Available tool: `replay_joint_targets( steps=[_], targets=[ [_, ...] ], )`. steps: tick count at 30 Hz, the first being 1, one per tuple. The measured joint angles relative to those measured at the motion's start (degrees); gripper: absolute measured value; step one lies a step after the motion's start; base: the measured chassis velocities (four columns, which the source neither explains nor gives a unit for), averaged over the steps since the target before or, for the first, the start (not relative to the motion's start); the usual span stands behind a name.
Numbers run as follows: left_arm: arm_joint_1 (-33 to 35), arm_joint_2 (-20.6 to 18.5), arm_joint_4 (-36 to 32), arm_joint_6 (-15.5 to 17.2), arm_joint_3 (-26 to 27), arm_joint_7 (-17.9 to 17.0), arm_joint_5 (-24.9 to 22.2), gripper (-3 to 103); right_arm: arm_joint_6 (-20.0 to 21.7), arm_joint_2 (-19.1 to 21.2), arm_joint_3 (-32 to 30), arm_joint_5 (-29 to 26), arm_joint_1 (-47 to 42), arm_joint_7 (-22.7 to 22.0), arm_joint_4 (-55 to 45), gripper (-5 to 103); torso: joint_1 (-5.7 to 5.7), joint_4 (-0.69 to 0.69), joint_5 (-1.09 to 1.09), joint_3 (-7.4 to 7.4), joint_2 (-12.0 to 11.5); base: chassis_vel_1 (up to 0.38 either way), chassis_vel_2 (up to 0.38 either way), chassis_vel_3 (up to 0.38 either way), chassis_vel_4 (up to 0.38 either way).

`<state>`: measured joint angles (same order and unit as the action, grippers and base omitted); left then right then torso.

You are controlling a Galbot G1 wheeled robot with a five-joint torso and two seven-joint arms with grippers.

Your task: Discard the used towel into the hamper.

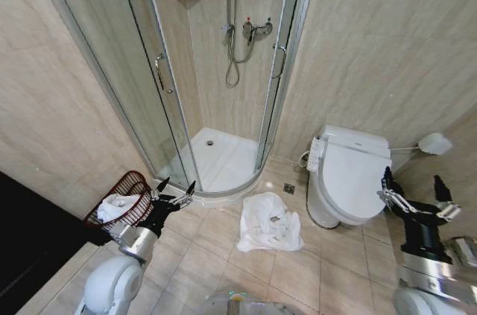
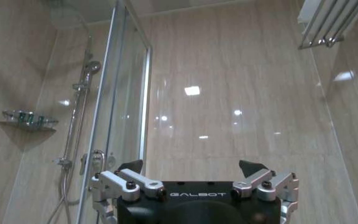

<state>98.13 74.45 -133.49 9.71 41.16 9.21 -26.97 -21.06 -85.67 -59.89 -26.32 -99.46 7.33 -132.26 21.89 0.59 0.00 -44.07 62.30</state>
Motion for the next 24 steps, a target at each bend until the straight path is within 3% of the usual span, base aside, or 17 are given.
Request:
replay_joint_targets(
  steps=[24],
  targets=[
    [0.00, 0.00, 0.00, 0.00, 0.00, 0.00, 0.00, 100, -0.81, -0.25, -0.68, -1.31, -0.56, 0.36, 0.16, 100, -2.85, 0.00, 0.00, 3.69, -6.53, 0.000, 0.000, 0.000, 0.000]
  ],
)
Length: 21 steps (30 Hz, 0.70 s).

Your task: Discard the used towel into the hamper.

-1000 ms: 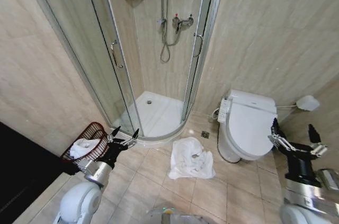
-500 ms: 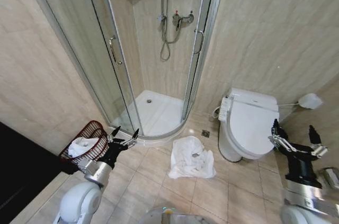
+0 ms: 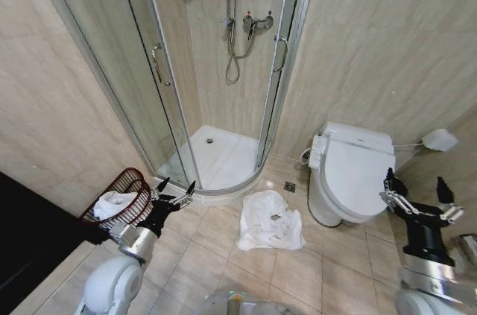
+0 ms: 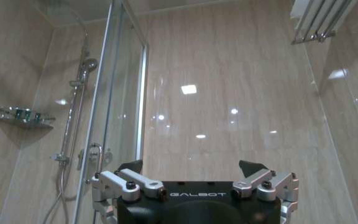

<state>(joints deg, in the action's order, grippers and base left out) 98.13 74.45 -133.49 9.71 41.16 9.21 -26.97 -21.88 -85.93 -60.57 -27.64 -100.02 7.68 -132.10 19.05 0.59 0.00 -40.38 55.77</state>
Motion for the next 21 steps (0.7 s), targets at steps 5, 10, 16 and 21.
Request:
replay_joint_targets(
  steps=[5, 10, 16, 21],
  targets=[
    [0.00, 0.00, 0.00, 0.00, 0.00, 0.00, 0.00, 100, -0.33, -0.05, 0.01, -0.17, -0.23, 0.29, 0.07, 100, -0.67, 0.00, 0.00, 0.78, -1.45, 0.000, 0.000, 0.000, 0.000],
    [0.00, 0.00, 0.00, 0.00, 0.00, 0.00, 0.00, 100, -0.44, -0.03, 0.11, -0.22, -0.23, 0.38, 0.07, 100, -1.26, 0.00, 0.00, 1.49, -2.75, 0.000, 0.000, 0.000, 0.000],
    [0.00, 0.00, 0.00, 0.00, 0.00, 0.00, 0.00, 100, -0.48, -0.12, 0.02, -0.26, -0.32, 0.38, 0.06, 100, -1.97, 0.00, 0.00, 2.45, -4.42, 0.000, 0.000, 0.000, 0.000],
    [0.00, 0.00, 0.00, 0.00, 0.00, 0.00, 0.00, 100, -0.63, -0.21, -0.19, -0.40, -0.60, 0.38, 0.06, 100, -2.55, 0.00, 0.00, 3.22, -5.76, 0.000, 0.000, 0.000, 0.000]
  ],
)
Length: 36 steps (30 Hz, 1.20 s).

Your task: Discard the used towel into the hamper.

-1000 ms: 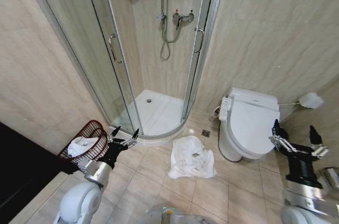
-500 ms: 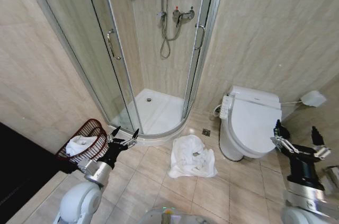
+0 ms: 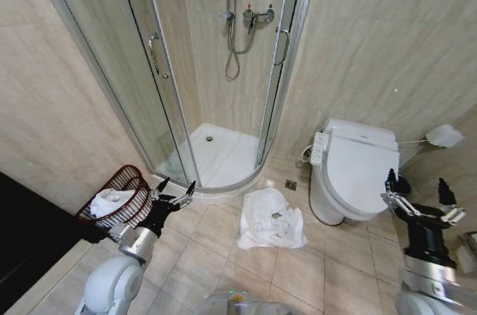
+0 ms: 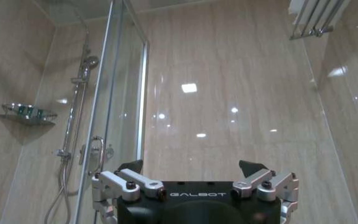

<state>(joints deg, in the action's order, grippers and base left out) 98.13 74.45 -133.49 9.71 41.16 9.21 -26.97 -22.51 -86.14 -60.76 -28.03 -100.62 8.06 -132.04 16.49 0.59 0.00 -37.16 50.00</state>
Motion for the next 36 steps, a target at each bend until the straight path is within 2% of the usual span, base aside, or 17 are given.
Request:
replay_joint_targets(
  steps=[36],
  targets=[
    [0.00, 0.00, 0.00, 0.00, 0.00, 0.00, 0.00, 100, 0.12, -0.10, 0.01, 0.05, -0.14, -0.31, -0.04, 100, -3.91, 0.00, 0.00, 5.22, -9.14, 0.000, 0.000, 0.000, 0.000]
  ],
)
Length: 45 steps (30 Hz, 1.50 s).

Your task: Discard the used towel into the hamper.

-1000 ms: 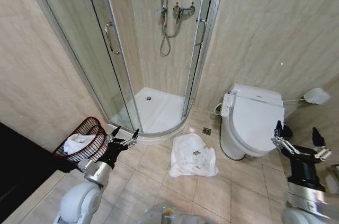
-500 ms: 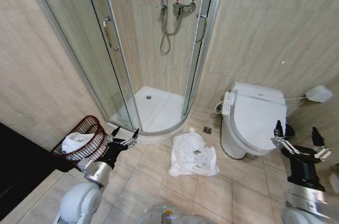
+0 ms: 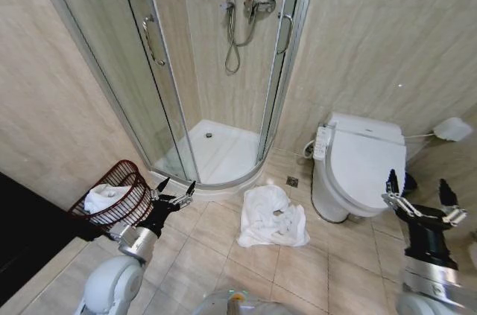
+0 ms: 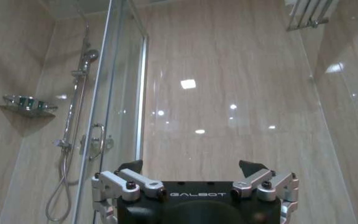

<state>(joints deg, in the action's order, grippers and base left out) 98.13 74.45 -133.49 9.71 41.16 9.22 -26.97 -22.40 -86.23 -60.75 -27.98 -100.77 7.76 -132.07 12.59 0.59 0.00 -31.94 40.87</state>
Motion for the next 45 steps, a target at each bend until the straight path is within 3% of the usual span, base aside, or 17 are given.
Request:
replay_joint_targets(
  steps=[45],
  targets=[
    [0.00, 0.00, 0.00, 0.00, 0.00, 0.00, 0.00, 100, -0.44, -0.45, 0.58, 0.03, -0.50, -0.12, 0.05, 100, -4.34, 0.00, 0.00, 6.40, -10.74, 0.000, 0.000, 0.000, 0.000]
  ],
)
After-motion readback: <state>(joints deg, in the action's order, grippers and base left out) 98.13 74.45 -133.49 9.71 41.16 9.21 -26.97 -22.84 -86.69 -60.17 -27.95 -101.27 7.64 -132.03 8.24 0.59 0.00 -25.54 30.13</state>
